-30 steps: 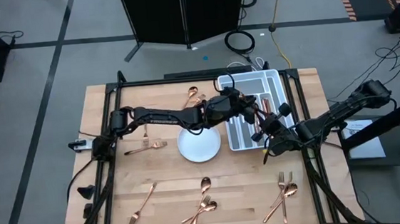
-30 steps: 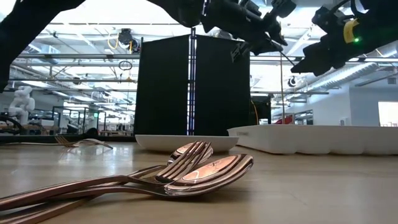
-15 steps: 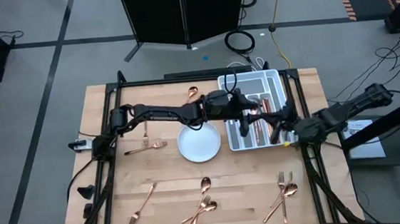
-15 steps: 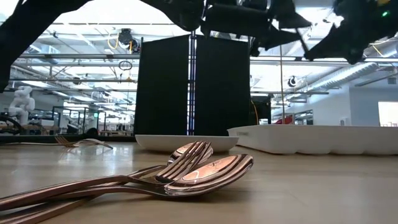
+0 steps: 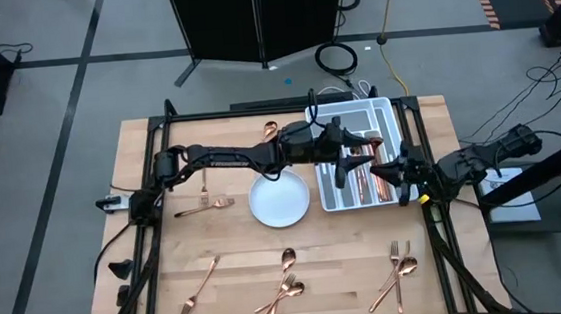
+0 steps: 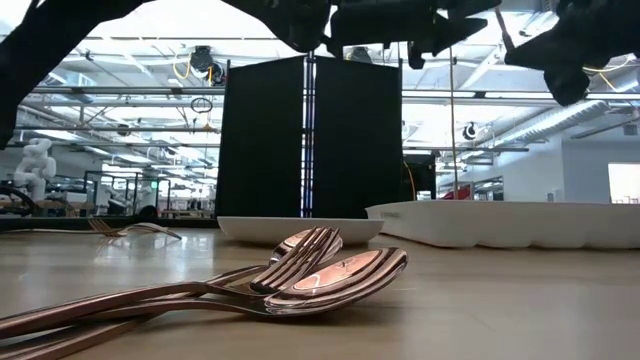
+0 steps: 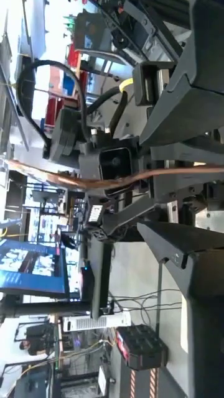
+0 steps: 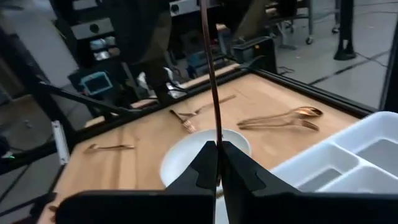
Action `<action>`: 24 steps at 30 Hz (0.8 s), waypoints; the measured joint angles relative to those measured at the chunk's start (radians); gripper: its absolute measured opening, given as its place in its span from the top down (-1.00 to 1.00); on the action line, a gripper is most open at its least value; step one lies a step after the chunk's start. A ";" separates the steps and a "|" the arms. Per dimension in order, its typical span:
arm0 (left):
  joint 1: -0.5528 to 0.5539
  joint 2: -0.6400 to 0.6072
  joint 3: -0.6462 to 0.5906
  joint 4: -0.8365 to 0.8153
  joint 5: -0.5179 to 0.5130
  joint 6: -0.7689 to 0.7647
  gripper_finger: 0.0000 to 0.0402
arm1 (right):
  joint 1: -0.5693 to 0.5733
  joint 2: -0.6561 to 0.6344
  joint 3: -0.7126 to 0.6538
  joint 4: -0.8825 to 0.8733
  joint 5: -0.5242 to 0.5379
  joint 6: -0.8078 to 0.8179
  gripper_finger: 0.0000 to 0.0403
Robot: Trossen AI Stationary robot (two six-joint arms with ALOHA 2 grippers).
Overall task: Sort silverware
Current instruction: Put the spoon in the silverware tray
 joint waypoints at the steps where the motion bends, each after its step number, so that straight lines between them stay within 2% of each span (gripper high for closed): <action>1: -0.001 0.000 0.000 0.000 -0.003 0.000 -0.01 | -0.001 0.002 -0.004 0.016 -0.006 -0.004 1.00; 5: -0.004 0.000 0.000 -0.015 -0.015 -0.005 -0.01 | -0.001 0.013 -0.009 0.057 -0.028 -0.019 1.00; 10: -0.014 0.000 0.000 -0.019 0.022 -0.004 0.03 | -0.002 0.013 -0.009 0.070 -0.023 -0.020 1.00; 19: -0.040 0.000 0.000 -0.014 0.019 0.000 0.50 | -0.009 0.017 -0.009 0.112 -0.027 -0.039 1.00; 24: -0.041 0.000 0.000 -0.007 0.018 -0.005 0.67 | -0.009 0.048 -0.009 0.134 -0.027 -0.034 1.00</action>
